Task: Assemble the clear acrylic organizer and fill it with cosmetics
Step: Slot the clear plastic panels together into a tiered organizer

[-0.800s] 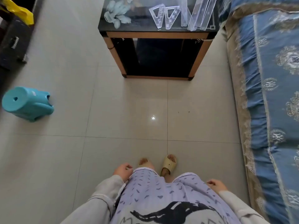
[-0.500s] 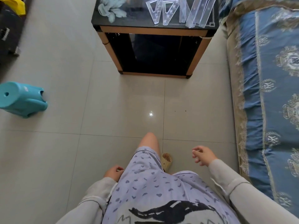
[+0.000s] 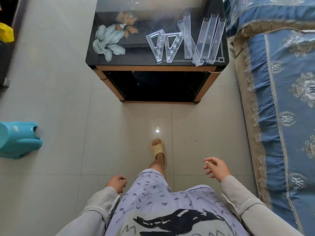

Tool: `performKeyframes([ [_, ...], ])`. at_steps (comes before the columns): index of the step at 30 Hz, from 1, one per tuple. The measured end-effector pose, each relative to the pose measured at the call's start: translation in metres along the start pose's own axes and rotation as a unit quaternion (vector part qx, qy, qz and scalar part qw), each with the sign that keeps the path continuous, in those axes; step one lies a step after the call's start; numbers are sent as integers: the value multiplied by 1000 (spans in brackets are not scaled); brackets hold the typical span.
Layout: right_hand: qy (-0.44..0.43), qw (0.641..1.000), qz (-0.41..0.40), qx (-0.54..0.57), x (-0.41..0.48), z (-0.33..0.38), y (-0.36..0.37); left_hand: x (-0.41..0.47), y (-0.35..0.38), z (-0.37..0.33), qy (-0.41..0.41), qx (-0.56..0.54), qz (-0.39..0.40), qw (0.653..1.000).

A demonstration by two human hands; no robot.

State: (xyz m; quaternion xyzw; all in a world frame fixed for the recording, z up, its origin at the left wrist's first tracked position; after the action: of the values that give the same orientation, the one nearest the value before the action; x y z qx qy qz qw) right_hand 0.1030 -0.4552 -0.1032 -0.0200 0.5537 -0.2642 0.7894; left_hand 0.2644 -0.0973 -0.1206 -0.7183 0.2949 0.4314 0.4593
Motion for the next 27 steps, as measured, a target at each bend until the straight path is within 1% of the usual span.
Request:
performKeyframes([
  [2,36,999,-21,25,11,6,-7,16,-31,-43,17,5,-13,1000],
  [7,106,991,-52,59,32,12,-23,50,-84,-159,89,33,-2,996],
  [11,131,988,-59,62,44,26,-38,64,-115,-243,144,5,-11,989],
  [14,134,987,-63,56,56,47,-51,72,-124,-285,164,-8,-3,986],
  [17,127,989,-61,49,72,78,-65,82,-122,-306,159,-19,5,987],
  [19,118,991,-53,44,85,105,-73,88,-120,-310,141,-28,4,990],
  [23,95,995,-21,30,113,170,-85,96,-107,-296,70,-43,3,997],
  [27,43,999,3,11,137,238,-100,101,-92,-280,14,-48,2,999],
])
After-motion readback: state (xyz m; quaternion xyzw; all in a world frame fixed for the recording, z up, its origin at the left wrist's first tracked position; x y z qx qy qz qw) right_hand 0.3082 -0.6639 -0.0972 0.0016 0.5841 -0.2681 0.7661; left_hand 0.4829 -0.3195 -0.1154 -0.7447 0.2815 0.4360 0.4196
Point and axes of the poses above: each hand's wrist, its own x-axis towards the middle knuckle, its own y-axis out of the palm, z = x × y, the point moved 10 cm from there along x, towards the middle knuckle, and after that the axes turned 5 degrees about y, right-handed, at the moved point
